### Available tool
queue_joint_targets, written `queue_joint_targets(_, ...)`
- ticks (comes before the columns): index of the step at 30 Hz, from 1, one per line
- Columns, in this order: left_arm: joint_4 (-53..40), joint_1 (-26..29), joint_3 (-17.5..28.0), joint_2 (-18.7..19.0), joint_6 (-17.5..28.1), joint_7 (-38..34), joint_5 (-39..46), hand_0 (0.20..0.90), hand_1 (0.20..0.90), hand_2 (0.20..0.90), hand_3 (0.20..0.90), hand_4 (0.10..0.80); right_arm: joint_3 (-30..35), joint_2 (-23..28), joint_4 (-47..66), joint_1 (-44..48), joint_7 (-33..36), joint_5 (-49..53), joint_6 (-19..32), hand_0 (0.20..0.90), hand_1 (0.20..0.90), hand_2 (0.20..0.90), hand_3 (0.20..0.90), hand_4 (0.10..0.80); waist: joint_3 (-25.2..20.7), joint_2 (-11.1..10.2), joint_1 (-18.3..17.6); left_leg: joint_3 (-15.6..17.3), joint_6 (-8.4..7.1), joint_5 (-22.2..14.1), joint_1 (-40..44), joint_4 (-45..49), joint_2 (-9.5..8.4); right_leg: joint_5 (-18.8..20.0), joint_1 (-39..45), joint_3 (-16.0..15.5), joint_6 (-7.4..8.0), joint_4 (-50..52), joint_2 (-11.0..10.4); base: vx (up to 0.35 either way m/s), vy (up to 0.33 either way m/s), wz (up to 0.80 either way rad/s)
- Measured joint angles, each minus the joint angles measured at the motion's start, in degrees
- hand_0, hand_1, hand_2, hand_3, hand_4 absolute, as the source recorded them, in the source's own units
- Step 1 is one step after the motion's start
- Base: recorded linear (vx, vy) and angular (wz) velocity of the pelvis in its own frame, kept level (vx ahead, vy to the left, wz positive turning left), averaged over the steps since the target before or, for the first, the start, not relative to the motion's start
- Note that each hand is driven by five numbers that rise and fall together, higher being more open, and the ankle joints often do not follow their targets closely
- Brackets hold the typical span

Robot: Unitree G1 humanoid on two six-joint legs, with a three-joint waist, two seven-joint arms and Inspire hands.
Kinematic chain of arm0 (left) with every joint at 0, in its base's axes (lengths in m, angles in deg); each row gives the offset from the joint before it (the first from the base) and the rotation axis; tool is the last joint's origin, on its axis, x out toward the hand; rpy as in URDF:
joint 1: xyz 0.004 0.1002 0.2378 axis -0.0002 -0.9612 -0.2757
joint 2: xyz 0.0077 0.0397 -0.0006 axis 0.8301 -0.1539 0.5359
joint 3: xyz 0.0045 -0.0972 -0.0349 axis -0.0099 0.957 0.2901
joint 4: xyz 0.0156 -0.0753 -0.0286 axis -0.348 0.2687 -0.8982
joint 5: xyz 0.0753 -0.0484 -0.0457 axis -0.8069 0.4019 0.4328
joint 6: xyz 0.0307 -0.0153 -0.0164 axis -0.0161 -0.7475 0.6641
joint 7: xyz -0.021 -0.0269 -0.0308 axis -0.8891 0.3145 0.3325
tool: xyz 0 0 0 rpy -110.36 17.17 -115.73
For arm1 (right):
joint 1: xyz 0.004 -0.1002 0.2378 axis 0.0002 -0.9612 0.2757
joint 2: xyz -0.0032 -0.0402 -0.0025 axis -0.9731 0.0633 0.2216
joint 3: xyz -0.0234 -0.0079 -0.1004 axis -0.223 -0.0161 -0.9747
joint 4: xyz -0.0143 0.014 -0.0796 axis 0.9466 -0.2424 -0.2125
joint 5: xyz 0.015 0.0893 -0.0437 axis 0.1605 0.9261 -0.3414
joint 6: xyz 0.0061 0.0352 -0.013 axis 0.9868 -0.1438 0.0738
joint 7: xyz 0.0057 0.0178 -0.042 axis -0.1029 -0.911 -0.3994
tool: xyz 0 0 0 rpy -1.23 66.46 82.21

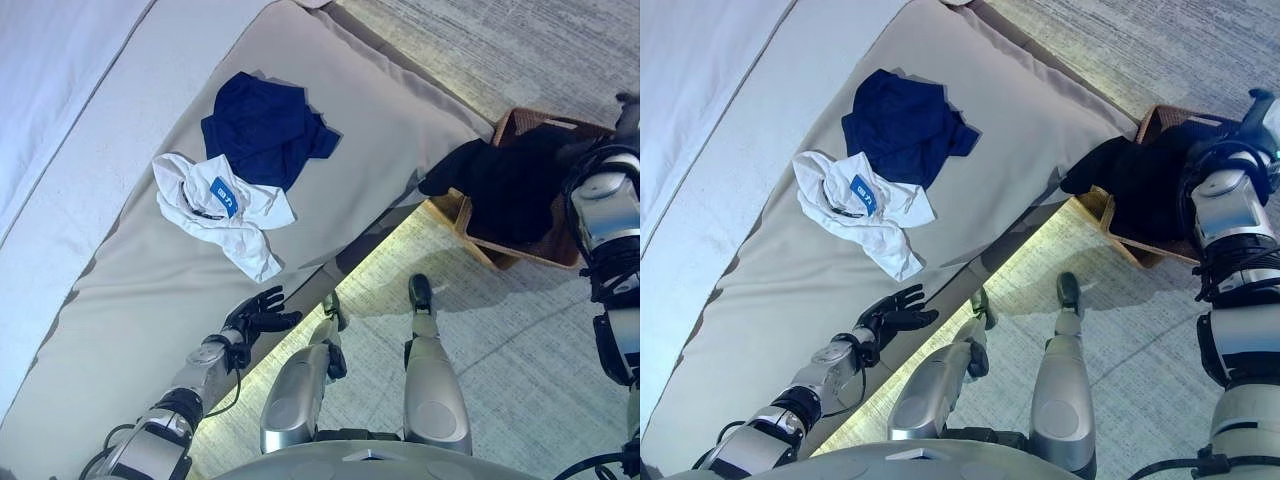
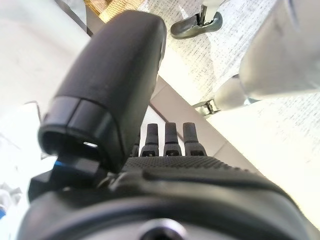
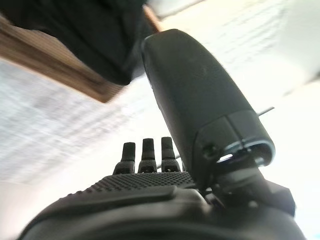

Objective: Pick up the clothes from the bed and place them into the basket

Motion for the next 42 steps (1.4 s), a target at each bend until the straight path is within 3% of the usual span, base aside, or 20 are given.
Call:
queue_joint_targets(3, -0.08, -1.24, 0.64, -0.23, -0.11, 0.29, 0.05, 0.900, 0.900, 0.900, 0.900, 0.800, 1.73, 1.88, 3.10, -0.32, -0.37, -1.25, 0.57, 0.900, 0.900, 0.900, 0.900, 0.800, 0.00, 0.00, 0.31, -1.16, -0.13, 0.09, 0.44, -0.01, -0.07, -0.01, 1.09, -1.15, -0.01, -0.03, -0.10, 0.085, 0.095, 0.20)
queue_joint_targets(6, -0.03, -3.31, 3.26, -1.63, -0.99, 0.43, 0.06, 0.900, 0.900, 0.900, 0.900, 0.800, 4.96, 3.31, 14.07, -4.78, -0.86, -4.27, 0.58, 0.900, 0.900, 0.900, 0.900, 0.800, 0.03, -0.05, 0.14, -2.55, -0.14, 0.08, 2.41, -0.01, -0.36, -0.01, 4.52, -2.71, 0.00, -1.13, -0.36, 0.097, 0.118, 0.26)
queue_joint_targets(12, 0.09, -5.31, 6.84, -2.78, -1.15, 0.22, 0.02, 0.900, 0.900, 0.900, 0.900, 0.800, 5.47, 6.40, 23.91, -8.30, -7.59, -9.87, 2.43, 0.900, 0.900, 0.900, 0.900, 0.800, -0.06, -0.98, 1.07, -6.28, -0.30, -0.09, 3.90, -0.02, -0.55, -0.14, 9.38, -6.82, 0.12, -3.00, -0.30, 0.109, 0.091, 0.37)
queue_joint_targets(19, 3.61, -7.44, 10.05, -2.48, -2.26, -0.27, -0.51, 0.900, 0.900, 0.900, 0.900, 0.800, 1.06, 4.05, 23.92, -10.63, -18.37, -12.53, 5.31, 0.900, 0.900, 0.900, 0.900, 0.800, -2.66, -7.89, 6.37, -13.45, 0.00, 0.17, 6.49, 0.04, -2.40, -2.23, 16.32, -14.36, 0.57, -3.40, -1.42, 0.163, 0.201, 0.53)
queue_joint_targets(23, 6.38, -7.97, 9.92, -1.52, -2.31, -0.09, -0.48, 0.900, 0.900, 0.900, 0.900, 0.800, -5.31, -2.08, 14.98, -6.70, -20.52, -13.12, 7.37, 0.900, 0.900, 0.900, 0.900, 0.800, -4.24, -10.67, 11.78, -17.53, 0.25, -0.19, 6.98, 1.06, -4.09, -5.27, 18.41, -18.19, 0.65, -0.39, -3.12, 0.041, 0.183, 0.62)
queue_joint_targets(32, 6.81, -6.20, 9.77, 3.69, -3.32, -0.01, 0.55, 0.900, 0.900, 0.900, 0.900, 0.800, -14.32, -14.31, -5.87, 5.40, -21.01, -13.14, 5.93, 0.900, 0.900, 0.900, 0.900, 0.800, -4.06, -10.92, 24.39, -25.12, -0.22, -1.43, -1.90, 5.96, -6.95, -8.76, 13.62, -25.60, 1.72, 6.20, -5.65, -0.032, 0.029, 0.52)
queue_joint_targets(38, 6.64, -3.89, 9.46, 4.10, -2.89, 0.75, 3.67, 0.900, 0.900, 0.900, 0.900, 0.800, -16.03, -16.88, -21.09, 14.48, -20.09, -13.80, -0.22, 0.900, 0.900, 0.900, 0.900, 0.800, -0.44, -12.08, 29.97, -27.73, -0.62, -1.19, -8.37, 9.05, -7.36, -9.38, 8.79, -28.61, 1.69, 8.84, -5.78, -0.076, -0.015, 0.22)
queue_joint_targets(42, 3.70, -3.46, 8.93, 4.06, -1.30, 1.19, 4.89, 0.900, 0.900, 0.900, 0.900, 0.800, -16.41, -16.34, -28.34, 18.10, -22.50, -17.88, -9.53, 0.900, 0.900, 0.900, 0.900, 0.800, 2.22, -13.87, 31.79, -29.20, -0.90, -1.08, -12.63, 9.84, -7.31, -10.68, 4.57, -30.29, 1.52, 11.95, -6.17, -0.035, -0.059, 0.21)
